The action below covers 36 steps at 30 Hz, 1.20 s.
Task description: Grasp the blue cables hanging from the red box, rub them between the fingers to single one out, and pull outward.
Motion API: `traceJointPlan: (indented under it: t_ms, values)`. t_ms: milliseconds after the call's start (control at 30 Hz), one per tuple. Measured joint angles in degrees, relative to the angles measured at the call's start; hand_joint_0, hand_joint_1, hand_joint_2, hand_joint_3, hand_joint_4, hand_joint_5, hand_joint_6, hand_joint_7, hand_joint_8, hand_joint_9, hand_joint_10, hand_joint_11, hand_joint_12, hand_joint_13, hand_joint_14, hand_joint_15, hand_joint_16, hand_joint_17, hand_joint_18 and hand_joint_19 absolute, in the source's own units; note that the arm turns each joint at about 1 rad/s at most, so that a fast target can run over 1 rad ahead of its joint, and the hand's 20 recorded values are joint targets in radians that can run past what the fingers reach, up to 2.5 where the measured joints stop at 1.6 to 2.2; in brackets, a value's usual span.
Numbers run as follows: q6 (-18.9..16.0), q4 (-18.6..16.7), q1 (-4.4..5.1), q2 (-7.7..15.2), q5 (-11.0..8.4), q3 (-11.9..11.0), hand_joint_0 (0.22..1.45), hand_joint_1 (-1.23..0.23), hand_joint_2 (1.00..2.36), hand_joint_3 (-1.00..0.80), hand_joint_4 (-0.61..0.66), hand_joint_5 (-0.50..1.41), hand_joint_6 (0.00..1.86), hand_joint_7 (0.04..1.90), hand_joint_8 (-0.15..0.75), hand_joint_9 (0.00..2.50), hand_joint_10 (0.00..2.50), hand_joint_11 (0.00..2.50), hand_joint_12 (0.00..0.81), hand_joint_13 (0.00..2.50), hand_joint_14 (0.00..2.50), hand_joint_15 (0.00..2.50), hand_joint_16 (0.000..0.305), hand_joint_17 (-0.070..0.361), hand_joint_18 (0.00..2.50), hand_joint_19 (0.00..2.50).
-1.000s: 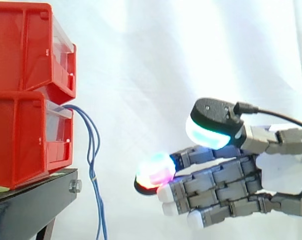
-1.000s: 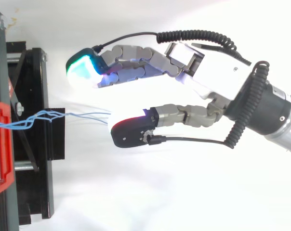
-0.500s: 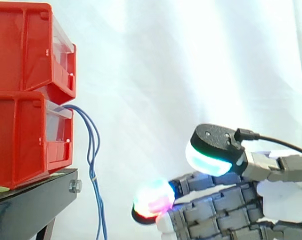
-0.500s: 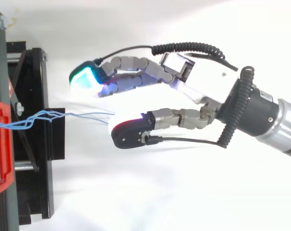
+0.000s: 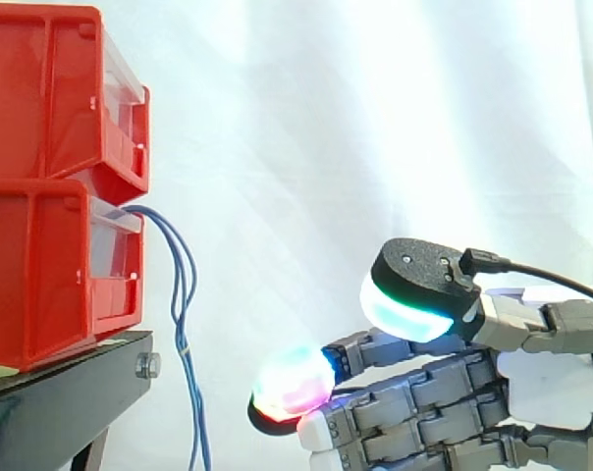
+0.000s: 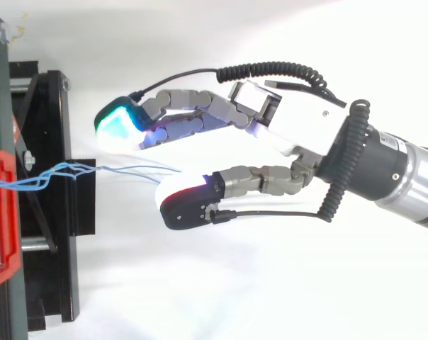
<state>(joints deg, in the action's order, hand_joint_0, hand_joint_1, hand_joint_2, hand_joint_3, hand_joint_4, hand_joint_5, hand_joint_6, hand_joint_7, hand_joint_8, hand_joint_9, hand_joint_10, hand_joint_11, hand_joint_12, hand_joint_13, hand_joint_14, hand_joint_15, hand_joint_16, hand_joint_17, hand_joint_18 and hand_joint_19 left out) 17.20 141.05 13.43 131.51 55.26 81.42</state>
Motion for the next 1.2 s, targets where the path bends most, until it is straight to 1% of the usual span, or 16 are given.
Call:
traceJointPlan:
  t_ms: [133, 300, 467, 600, 767, 933, 1200]
  values:
    - [0.2, 0.7, 0.10, 0.0, -0.10, -0.1, 0.53, -0.66, 1.00, -0.49, 0.19, -0.16, 0.50, 0.68, 0.230, 0.71, 0.00, 0.03, 0.314, 0.62, 0.02, 0.36, 0.052, 0.117, 0.50, 0.52]
    - [1.3, -1.2, 0.45, 0.0, -1.01, -0.3, 0.54, -0.66, 1.00, -0.49, 0.18, -0.16, 0.50, 0.68, 0.226, 0.73, 0.00, 0.03, 0.309, 0.63, 0.02, 0.36, 0.050, 0.113, 0.49, 0.51]
    - [2.3, -2.3, 0.35, 0.0, -1.38, -0.3, 0.54, -0.67, 1.00, -0.49, 0.18, -0.16, 0.50, 0.68, 0.227, 0.77, 0.00, 0.02, 0.305, 0.64, 0.02, 0.35, 0.050, 0.112, 0.49, 0.50]
    - [2.6, -2.5, 0.42, 0.0, -1.27, -0.3, 0.54, -0.67, 1.00, -0.49, 0.19, -0.16, 0.50, 0.68, 0.233, 0.82, 0.00, 0.05, 0.303, 0.66, 0.02, 0.35, 0.049, 0.111, 0.52, 0.50]
    - [2.4, -2.0, 0.44, 0.0, -1.21, -0.3, 0.54, -0.67, 1.00, -0.49, 0.18, -0.16, 0.50, 0.68, 0.221, 0.83, 0.00, 0.05, 0.299, 0.67, 0.02, 0.35, 0.049, 0.110, 0.52, 0.51]
    - [2.3, -1.7, 0.51, 0.0, -0.72, -0.3, 0.55, -0.66, 1.00, -0.49, 0.17, -0.16, 0.50, 0.68, 0.222, 0.82, 0.00, 0.05, 0.296, 0.67, 0.02, 0.36, 0.048, 0.108, 0.52, 0.51]
    - [3.1, -3.4, 0.56, 0.0, -0.58, -0.4, 0.55, -0.66, 1.00, -0.50, 0.17, -0.16, 0.50, 0.68, 0.224, 0.82, 0.00, 0.05, 0.299, 0.67, 0.02, 0.35, 0.048, 0.108, 0.52, 0.51]
